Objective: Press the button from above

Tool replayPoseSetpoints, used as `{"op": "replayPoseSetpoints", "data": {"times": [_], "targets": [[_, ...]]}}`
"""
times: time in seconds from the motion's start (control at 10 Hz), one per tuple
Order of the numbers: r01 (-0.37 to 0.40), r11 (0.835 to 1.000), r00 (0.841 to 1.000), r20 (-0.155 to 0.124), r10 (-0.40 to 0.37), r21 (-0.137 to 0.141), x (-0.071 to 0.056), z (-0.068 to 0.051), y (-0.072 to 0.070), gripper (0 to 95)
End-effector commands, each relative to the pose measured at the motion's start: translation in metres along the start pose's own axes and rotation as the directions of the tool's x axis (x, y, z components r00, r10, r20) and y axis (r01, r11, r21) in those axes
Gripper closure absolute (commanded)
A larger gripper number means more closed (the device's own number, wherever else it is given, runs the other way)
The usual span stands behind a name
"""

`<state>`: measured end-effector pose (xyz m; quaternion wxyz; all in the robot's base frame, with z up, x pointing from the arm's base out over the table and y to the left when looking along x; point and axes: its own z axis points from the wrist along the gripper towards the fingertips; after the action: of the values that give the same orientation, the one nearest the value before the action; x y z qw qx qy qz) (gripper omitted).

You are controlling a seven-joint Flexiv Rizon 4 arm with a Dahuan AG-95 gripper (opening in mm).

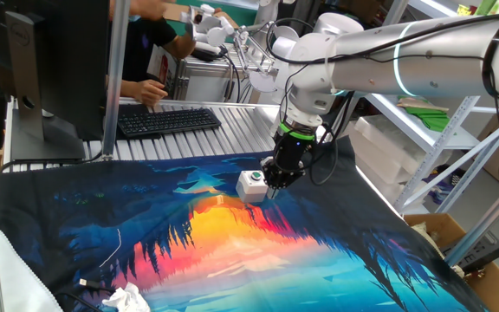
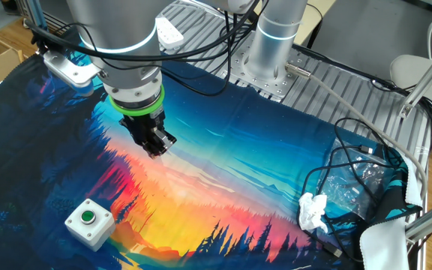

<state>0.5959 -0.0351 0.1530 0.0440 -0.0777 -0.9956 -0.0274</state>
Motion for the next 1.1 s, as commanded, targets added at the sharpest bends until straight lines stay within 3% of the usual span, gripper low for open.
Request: {"op": "replayPoseSetpoints", "data": {"times": [0.1,1.1], "targets": [[0.003,1.000,1.000,-0.001,-0.003,-0.002,0.0000,0.0000,0.0000,95.0],[-0.010,1.000,1.000,0.008,0.010,0.001,0.0000,0.0000,0.0000,95.0]]}}
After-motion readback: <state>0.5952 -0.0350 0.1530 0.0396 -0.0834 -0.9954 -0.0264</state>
